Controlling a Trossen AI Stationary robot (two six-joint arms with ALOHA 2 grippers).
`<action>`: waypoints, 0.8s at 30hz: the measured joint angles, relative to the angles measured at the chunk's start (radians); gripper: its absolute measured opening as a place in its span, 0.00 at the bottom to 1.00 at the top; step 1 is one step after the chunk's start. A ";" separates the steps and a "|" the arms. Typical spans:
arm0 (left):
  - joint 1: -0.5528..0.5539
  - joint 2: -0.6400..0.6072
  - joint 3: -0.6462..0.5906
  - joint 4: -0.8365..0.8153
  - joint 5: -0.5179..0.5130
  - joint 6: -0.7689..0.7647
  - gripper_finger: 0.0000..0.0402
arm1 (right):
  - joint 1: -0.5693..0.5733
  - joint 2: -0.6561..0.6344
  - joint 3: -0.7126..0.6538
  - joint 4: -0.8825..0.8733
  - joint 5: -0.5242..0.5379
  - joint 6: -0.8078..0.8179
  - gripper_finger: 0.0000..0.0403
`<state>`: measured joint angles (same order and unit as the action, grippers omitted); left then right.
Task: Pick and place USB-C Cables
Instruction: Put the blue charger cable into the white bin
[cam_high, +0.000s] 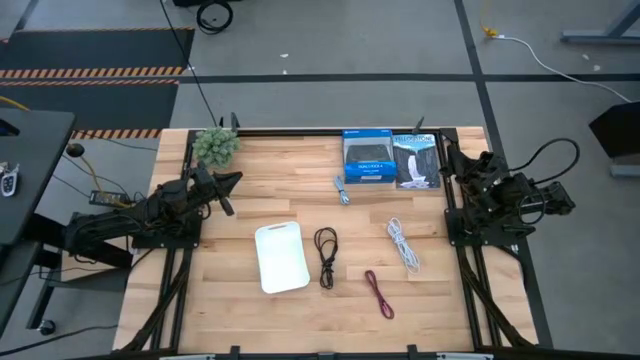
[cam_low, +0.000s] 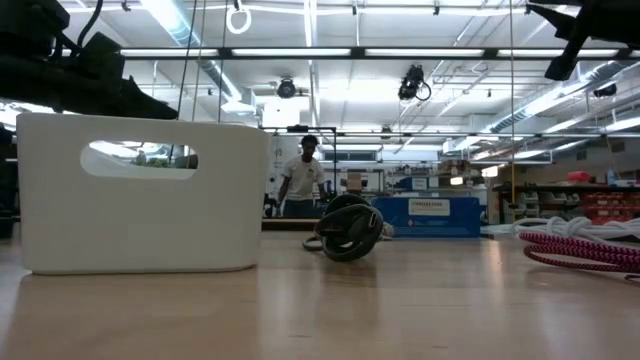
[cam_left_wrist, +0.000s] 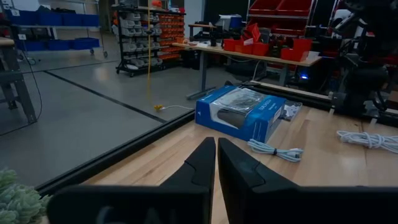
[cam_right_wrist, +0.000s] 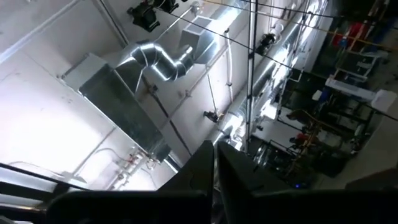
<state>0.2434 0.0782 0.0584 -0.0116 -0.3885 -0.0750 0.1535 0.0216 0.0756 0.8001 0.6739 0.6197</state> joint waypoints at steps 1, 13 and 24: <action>0.000 0.000 0.000 0.000 0.000 0.000 0.06 | -0.003 0.007 0.003 -0.007 0.000 0.001 0.06; 0.000 0.000 0.000 0.000 0.000 0.000 0.06 | -0.008 0.280 0.243 -0.377 -0.154 -0.050 0.02; 0.000 0.000 0.000 0.000 0.000 0.000 0.06 | -0.008 0.558 0.474 -0.524 -0.234 -0.239 0.03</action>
<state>0.2432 0.0780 0.0585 -0.0119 -0.3885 -0.0750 0.1455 0.5798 0.5501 0.2763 0.4397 0.3806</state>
